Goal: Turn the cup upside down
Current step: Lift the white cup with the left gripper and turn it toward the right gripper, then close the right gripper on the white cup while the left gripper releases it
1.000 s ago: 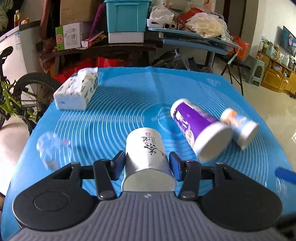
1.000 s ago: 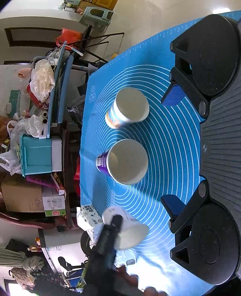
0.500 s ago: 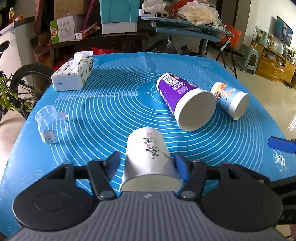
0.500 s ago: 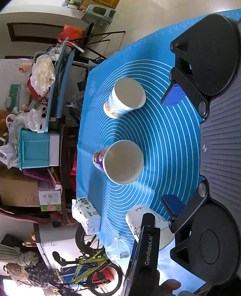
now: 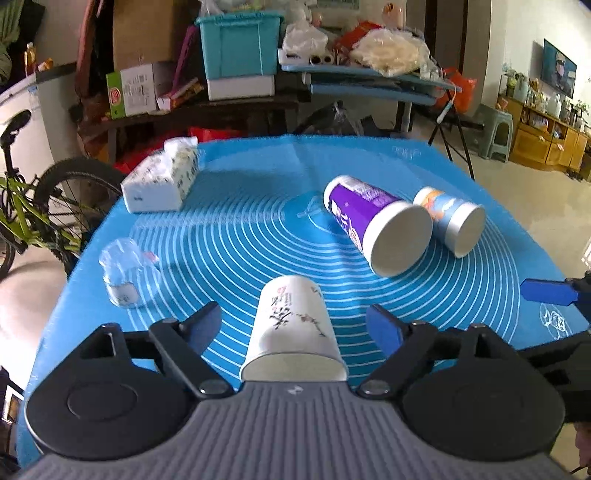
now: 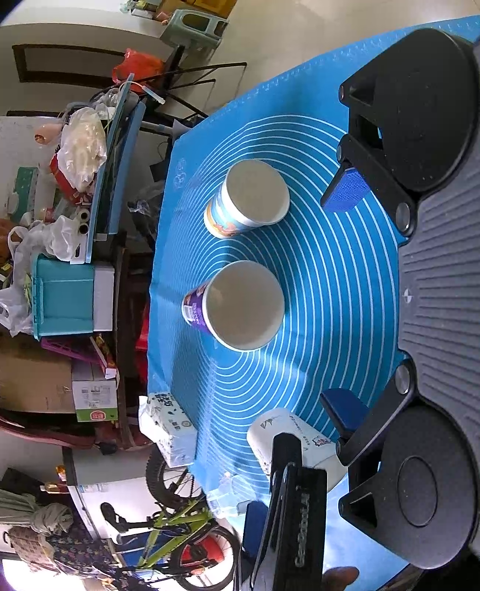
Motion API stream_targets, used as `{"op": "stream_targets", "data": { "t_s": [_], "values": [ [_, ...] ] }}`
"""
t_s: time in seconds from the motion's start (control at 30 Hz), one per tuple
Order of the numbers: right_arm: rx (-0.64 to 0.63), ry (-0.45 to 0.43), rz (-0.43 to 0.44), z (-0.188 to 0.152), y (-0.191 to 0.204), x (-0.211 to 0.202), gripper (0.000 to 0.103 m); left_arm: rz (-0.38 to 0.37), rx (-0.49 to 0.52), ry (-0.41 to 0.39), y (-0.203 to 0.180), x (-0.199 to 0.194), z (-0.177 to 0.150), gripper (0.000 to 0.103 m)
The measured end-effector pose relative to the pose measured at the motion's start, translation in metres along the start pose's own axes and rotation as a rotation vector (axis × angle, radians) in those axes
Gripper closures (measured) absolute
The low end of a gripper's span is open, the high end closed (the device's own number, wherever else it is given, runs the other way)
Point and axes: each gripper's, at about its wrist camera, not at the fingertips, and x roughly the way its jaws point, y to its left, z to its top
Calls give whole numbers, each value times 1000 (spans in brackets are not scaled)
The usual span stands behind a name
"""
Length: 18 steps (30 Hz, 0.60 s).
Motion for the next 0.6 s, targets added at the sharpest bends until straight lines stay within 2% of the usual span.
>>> {"op": "stream_targets", "data": {
  "t_s": [0.2,0.3,0.43,0.6],
  "values": [
    [32,11,53,14,11,-3,0,66,-45,-82,24,-27,-2,9],
    [6,-7,71,25,26,-6,0,95,-71,-108,42,-37,-1,9],
    [22,-12,91,44,37,-3,0,167,-56,-109,60,-43,-3,9],
    [58,88,172,67,54,25,0,174,-79,-62,87,-35,-11,9]
  ]
}}
